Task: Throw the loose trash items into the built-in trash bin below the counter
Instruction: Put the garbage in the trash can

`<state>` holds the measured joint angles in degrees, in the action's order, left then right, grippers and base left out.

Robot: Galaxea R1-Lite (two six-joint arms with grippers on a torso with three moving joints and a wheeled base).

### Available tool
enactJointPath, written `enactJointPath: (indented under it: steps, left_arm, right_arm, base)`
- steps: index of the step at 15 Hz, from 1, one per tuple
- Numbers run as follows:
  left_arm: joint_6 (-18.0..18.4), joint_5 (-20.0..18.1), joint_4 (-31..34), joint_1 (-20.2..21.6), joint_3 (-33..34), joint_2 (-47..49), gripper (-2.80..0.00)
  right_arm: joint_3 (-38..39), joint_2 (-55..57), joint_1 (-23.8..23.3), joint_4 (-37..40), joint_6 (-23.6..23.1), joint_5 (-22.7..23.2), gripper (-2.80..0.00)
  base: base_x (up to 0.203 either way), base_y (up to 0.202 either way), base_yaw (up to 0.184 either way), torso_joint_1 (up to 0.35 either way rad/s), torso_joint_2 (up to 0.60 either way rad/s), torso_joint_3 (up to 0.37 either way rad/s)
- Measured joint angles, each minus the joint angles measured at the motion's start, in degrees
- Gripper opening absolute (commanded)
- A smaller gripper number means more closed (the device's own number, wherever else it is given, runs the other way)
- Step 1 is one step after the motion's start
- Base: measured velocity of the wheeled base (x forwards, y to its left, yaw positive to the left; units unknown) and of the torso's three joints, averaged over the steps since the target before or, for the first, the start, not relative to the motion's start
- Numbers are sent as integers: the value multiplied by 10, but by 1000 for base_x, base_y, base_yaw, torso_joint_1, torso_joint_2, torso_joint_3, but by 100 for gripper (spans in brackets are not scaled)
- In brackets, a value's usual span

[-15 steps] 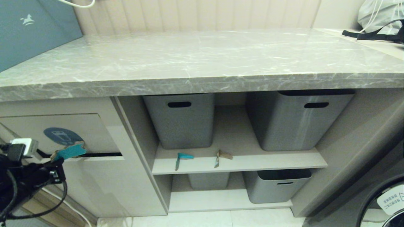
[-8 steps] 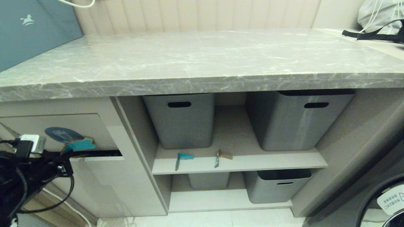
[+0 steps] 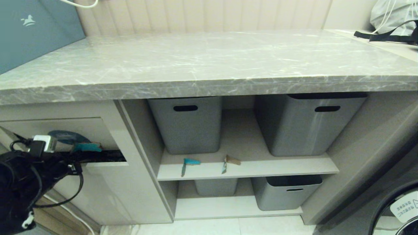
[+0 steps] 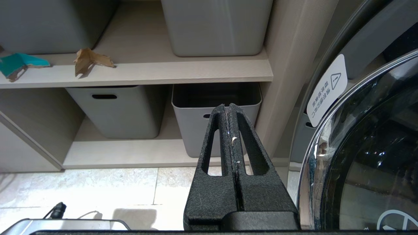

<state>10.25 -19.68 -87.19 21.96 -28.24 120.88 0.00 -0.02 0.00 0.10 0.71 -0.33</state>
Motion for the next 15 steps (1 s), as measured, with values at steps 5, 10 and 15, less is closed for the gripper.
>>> enactJointPath:
  steps: [5, 10, 15]
  left_arm:
    - [0, 0, 0, -8, -48, 29, -280]
    - [0, 0, 0, -18, -97, 57, -280]
    - [1, 0, 0, -23, -112, 71, 0]
  right_arm:
    - [0, 0, 0, 0, 0, 0, -280]
    - [0, 0, 0, 0, 0, 0, -280]
    - [0, 0, 0, 0, 0, 0, -280]
  base:
    - [0, 0, 0, 0, 0, 0]
    - [0, 0, 0, 0, 0, 0]
    - [0, 0, 0, 0, 0, 0]
